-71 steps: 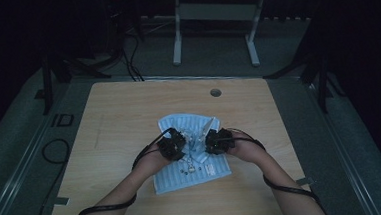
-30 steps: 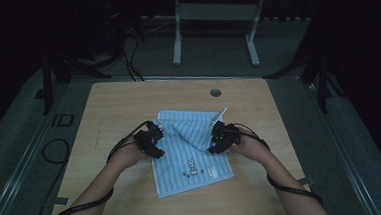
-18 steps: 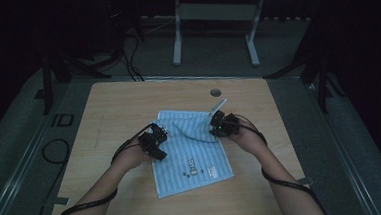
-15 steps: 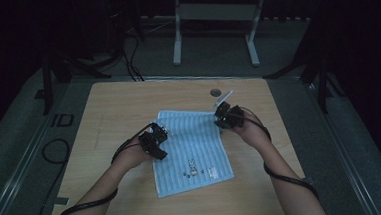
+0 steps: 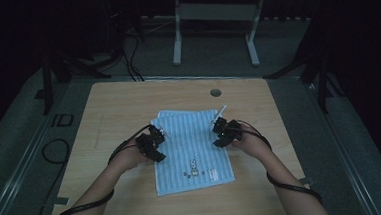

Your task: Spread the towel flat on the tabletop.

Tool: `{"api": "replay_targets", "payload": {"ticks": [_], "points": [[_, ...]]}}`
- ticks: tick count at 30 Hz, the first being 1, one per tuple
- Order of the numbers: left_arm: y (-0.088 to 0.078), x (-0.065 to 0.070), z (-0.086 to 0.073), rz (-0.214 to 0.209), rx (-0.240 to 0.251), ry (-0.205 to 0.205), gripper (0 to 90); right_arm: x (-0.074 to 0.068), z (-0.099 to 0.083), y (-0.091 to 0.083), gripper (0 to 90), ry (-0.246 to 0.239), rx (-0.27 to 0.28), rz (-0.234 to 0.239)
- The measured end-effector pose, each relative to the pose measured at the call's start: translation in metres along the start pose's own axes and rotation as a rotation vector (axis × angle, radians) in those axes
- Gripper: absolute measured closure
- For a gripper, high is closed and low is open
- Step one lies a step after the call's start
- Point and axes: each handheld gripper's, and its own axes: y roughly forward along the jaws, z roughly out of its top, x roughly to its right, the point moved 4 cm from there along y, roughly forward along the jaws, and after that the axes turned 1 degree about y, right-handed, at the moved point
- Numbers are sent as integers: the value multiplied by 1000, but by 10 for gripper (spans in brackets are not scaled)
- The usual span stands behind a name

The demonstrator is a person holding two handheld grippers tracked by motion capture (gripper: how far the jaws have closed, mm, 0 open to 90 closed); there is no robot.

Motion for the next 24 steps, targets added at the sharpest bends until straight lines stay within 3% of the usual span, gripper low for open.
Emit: {"api": "replay_targets", "payload": {"ticks": [3,7,13,24], "points": [[5,1,-4,-6,-27,14,493,-4,-7,10,622,3,-33,31],[9,0,-4,-11,-41,18,492,-6,-13,16,624,-9,-60,28],[14,2,2,-26,-26,9,492,-4,-23,14,627,37,-26,54],[26,25,43,-59,-4,100,490,5,-77,-5,625,95,-49,56]]}}
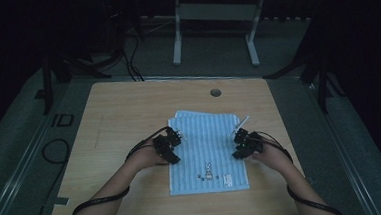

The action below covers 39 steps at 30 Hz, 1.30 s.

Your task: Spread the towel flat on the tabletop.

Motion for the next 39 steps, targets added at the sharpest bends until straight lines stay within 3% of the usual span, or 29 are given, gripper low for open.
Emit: {"api": "replay_targets", "payload": {"ticks": [3,4,5,8,12,14,17,18,22,24,26,29,34,35,36,39], "points": [[2,5,7,-9,0,25,491,2,-9,-3,660,-13,1,5],[2,6,8,-21,3,30,519,3,-11,-4,755,-9,-5,3],[2,7,10,-19,10,38,557,4,-12,-5,809,-7,-13,1],[3,11,12,-16,21,31,806,2,-11,-4,860,-26,-24,-16],[-5,13,13,-11,40,19,864,0,-9,-7,864,-32,-27,-36],[-20,12,14,-12,99,-15,867,-1,-8,-16,863,-32,-4,-42],[-51,14,11,30,176,-16,865,-9,-8,-43,862,-46,63,-81],[-61,17,10,23,212,-28,865,-13,-9,-54,861,-56,86,-102],[-94,37,-3,36,278,3,862,-37,-17,-95,861,-86,188,-134],[-102,52,-11,24,288,22,860,-52,-26,-106,858,-101,202,-125],[-103,70,-19,9,272,59,857,-67,-36,-109,858,-109,198,-123],[-96,95,-32,-45,245,96,852,-89,-54,-99,858,-118,147,-101],[-78,126,-52,-188,187,110,837,-114,-81,-75,855,-93,83,-10],[-73,132,-55,-234,172,98,815,-118,-86,-71,835,-95,73,9],[-69,137,-58,-262,155,118,766,-121,-89,-67,786,-98,64,27],[-69,137,-60,-251,162,127,647,-120,-94,-68,705,-79,88,14]]}}
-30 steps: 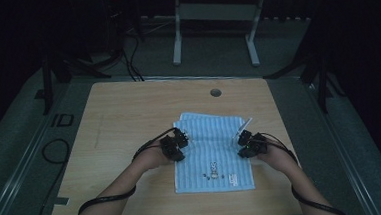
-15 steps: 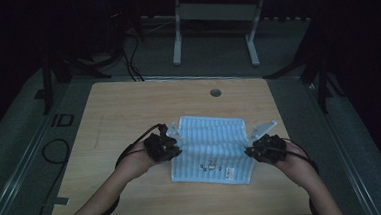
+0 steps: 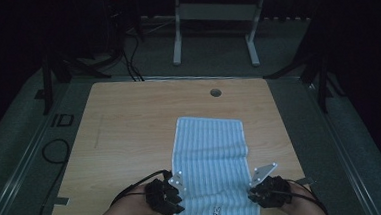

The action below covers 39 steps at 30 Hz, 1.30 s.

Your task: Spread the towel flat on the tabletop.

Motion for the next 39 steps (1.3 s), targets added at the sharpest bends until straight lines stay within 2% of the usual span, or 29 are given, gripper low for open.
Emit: {"api": "replay_targets", "payload": {"ticks": [1,3,4,6,7,8,11,12,16,17,18,22,26,28,32,36,38,39], "points": [[-4,-5,2,14,12,-6,647,4,1,-4,723,14,16,-3],[-15,-16,8,3,85,-35,647,12,6,-11,730,24,53,-8],[-20,-22,11,20,106,-44,648,17,10,-14,754,33,73,-14],[-25,-37,18,96,115,-44,648,27,19,-16,774,22,82,-41],[-23,-47,20,136,99,-46,652,33,24,-14,836,27,77,-52],[-18,-56,23,160,90,-64,663,40,29,-8,842,40,66,-64],[6,-79,25,166,25,-102,665,54,40,18,860,50,8,-63],[15,-84,24,158,5,-112,664,58,42,27,859,46,-11,-77],[41,-94,22,142,-36,-127,662,73,44,55,817,82,-57,-86],[44,-96,22,145,-47,-127,662,76,44,60,811,78,-72,-84],[47,-99,22,148,-42,-131,662,79,45,61,811,83,-46,-79],[47,-116,29,160,-42,-144,659,93,53,64,811,91,-62,-100],[46,-136,34,177,-33,-179,658,111,63,69,803,110,-55,-87],[45,-146,34,203,-37,-189,658,119,68,71,799,117,-52,-83],[43,-164,36,214,-20,-230,652,141,80,76,786,137,-46,-80],[43,-175,39,238,-7,-245,635,159,92,81,780,168,-42,-87],[44,-178,40,228,-6,-258,628,164,96,83,794,183,-53,-92],[43,-178,41,226,-12,-254,614,163,97,83,799,176,-64,-98]]}}
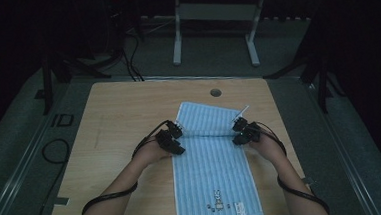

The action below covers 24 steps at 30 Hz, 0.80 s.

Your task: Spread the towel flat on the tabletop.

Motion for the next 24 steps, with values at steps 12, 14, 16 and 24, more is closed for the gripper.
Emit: {"api": "replay_targets", "payload": {"ticks": [12,14,16,24], "points": [[-8,22,-16,-62,-30,56,582,-39,-34,-15,735,-39,-27,34],[-10,27,-19,-83,-40,78,581,-43,-38,-17,710,-46,-52,69],[-14,31,-19,-91,-30,80,576,-45,-40,-22,706,-62,-55,73],[-21,20,-1,-2,3,79,581,-16,-18,-25,897,14,-10,10]]}}
